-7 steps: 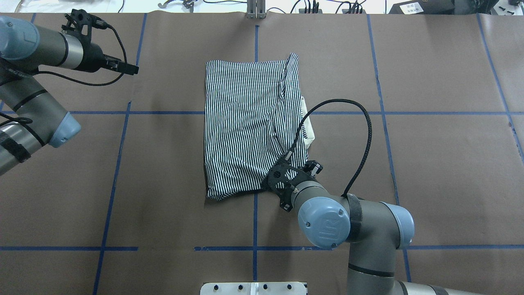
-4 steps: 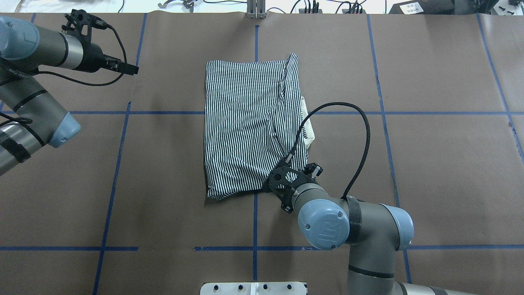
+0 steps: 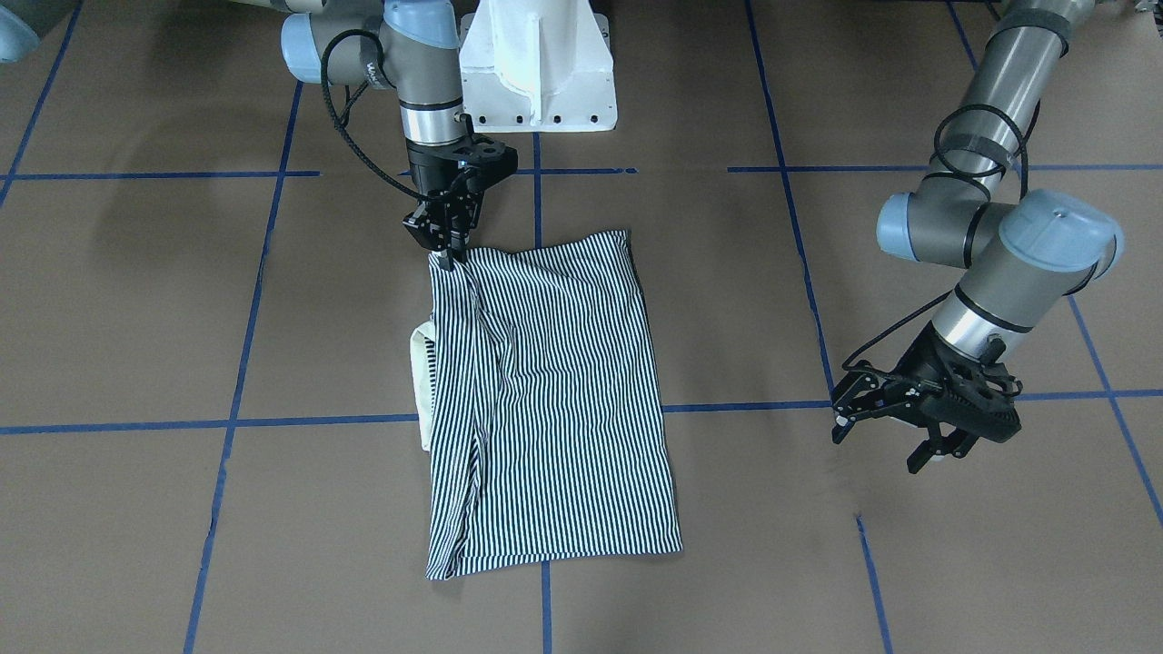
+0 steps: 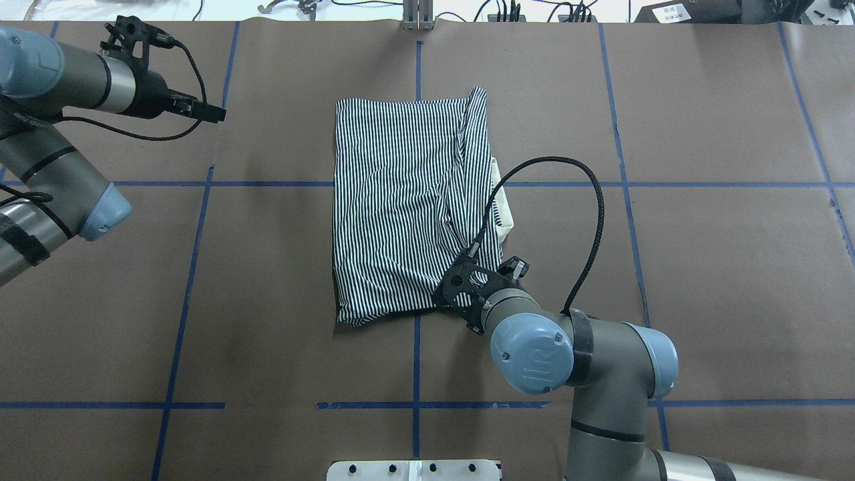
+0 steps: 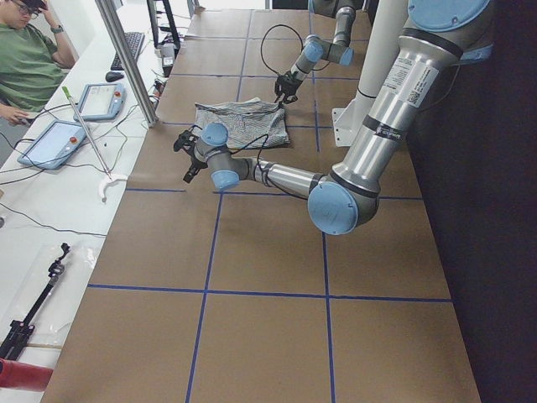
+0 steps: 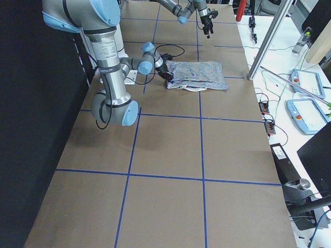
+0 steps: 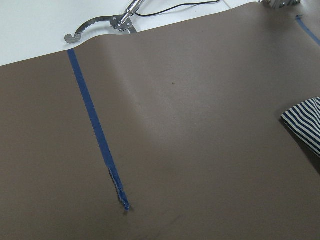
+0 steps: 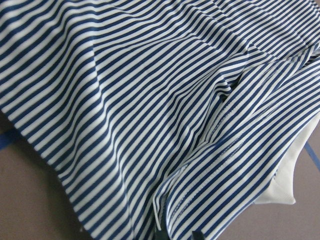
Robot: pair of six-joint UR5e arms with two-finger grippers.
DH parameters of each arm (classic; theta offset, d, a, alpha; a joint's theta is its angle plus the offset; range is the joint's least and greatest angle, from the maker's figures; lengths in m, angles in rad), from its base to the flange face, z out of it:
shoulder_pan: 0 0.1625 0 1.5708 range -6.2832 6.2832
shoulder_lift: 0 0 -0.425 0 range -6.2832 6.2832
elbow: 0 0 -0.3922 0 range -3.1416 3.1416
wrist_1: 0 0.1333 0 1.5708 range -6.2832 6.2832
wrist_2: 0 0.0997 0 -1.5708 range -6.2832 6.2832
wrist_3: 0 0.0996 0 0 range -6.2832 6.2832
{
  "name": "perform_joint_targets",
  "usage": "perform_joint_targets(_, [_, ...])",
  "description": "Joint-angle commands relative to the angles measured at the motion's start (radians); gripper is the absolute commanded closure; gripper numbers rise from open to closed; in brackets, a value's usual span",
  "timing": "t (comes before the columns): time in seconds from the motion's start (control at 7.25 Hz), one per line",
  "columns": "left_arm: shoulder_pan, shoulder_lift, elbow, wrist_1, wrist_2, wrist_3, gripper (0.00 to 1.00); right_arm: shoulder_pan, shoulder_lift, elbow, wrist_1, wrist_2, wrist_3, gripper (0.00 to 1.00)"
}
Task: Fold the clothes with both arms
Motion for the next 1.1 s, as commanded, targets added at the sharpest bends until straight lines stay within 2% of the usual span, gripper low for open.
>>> perform_joint_targets(0.0, [0.000, -0.001, -0.001, -0.001, 0.000, 0.002, 0.00, 0.017, -0.002, 0.004, 0.000, 0.003, -0.024, 1.00])
perform_joint_targets(0.28, [0.001, -0.001, -0.001, -0.001, 0.002, 0.000, 0.00, 0.019, -0.057, 0.041, 0.002, 0.002, 0.000, 1.00])
perform_joint_targets(0.69, [0.005, -0.001, 0.004, 0.000, 0.005, 0.000, 0.00, -0.013, -0.140, 0.058, 0.002, 0.003, 0.236, 1.00])
perform_joint_targets(0.83, [0.005, -0.001, 0.005, 0.002, 0.005, 0.002, 0.00, -0.029, -0.139, 0.055, 0.002, 0.005, 0.269, 0.79])
perform_joint_targets(0.97, [0.005, -0.001, 0.007, 0.002, 0.005, 0.002, 0.00, -0.038, -0.136, 0.055, 0.002, -0.001, 0.296, 0.19])
